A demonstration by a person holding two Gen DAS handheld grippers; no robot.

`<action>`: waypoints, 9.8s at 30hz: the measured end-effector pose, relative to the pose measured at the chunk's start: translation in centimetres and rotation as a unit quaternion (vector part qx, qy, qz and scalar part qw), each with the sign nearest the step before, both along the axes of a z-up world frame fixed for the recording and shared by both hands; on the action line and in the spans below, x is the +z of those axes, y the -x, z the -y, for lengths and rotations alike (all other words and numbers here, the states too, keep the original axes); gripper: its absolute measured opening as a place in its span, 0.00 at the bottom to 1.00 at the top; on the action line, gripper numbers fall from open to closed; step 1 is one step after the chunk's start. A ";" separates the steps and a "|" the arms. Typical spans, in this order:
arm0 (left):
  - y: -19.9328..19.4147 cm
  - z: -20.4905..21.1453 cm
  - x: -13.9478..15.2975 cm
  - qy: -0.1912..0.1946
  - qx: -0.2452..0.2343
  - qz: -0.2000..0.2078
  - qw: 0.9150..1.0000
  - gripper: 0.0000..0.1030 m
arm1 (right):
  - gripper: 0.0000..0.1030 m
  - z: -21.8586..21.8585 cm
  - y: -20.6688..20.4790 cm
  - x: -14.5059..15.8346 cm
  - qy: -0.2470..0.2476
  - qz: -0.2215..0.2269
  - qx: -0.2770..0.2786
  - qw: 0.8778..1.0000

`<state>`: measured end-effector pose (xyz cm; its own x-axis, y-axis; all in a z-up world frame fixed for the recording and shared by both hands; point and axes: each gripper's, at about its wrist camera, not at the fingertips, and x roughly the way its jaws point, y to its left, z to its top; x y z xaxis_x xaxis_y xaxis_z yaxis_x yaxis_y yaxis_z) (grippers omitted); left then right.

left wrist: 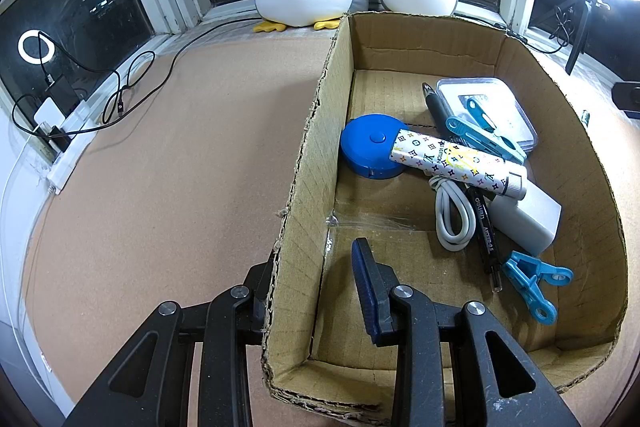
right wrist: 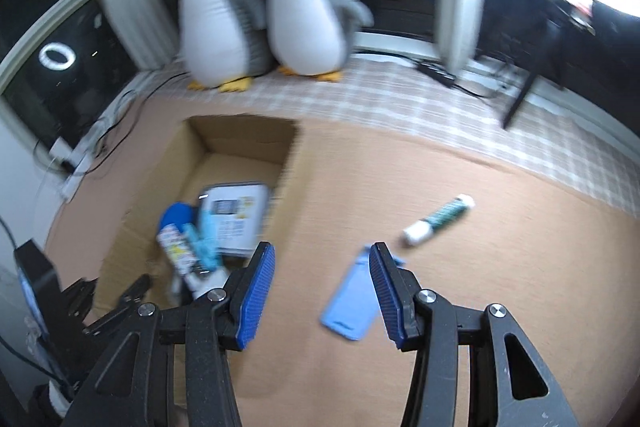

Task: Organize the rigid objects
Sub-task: 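Move the right tool to the green glue stick and grasp it, then carry the green glue stick with the right tool and drop it into the box, then move the right tool to the light-blue phone stand and grasp it, then carry the light-blue phone stand with the right tool and release it into the box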

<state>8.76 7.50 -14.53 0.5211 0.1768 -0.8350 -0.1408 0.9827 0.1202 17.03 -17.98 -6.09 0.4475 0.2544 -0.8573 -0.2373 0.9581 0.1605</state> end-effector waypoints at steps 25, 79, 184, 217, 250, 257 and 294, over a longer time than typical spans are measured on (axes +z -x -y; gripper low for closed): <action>0.0 0.0 0.1 0.000 -0.001 0.000 1.000 0.33 | 0.41 6.7 -7.8 -7.4 -0.017 -0.103 -0.179 0.978; 0.1 -0.1 0.0 -0.001 0.001 0.000 1.000 0.33 | 0.13 -7.5 -3.5 0.8 -0.010 -0.004 0.039 0.999; 0.2 -0.2 0.1 0.006 0.002 0.002 1.000 0.33 | 0.37 -2.8 -3.2 -8.4 0.112 -0.132 -0.023 0.985; 0.2 -0.3 0.1 0.004 0.002 0.002 1.000 0.33 | 0.33 -2.1 -0.8 -2.2 0.057 -0.043 -0.005 0.997; 0.2 -0.3 0.1 0.004 0.002 0.002 1.000 0.33 | 0.33 -12.5 -2.5 -0.6 0.049 -0.002 0.076 0.996; 0.2 -0.3 0.1 0.004 0.002 0.002 1.000 0.33 | 0.33 -12.8 -3.1 -1.8 0.056 -0.010 0.076 0.995; 0.4 -0.4 0.1 0.004 0.003 0.002 1.000 0.33 | 0.49 -13.0 -2.1 -2.0 0.051 -0.015 0.090 0.995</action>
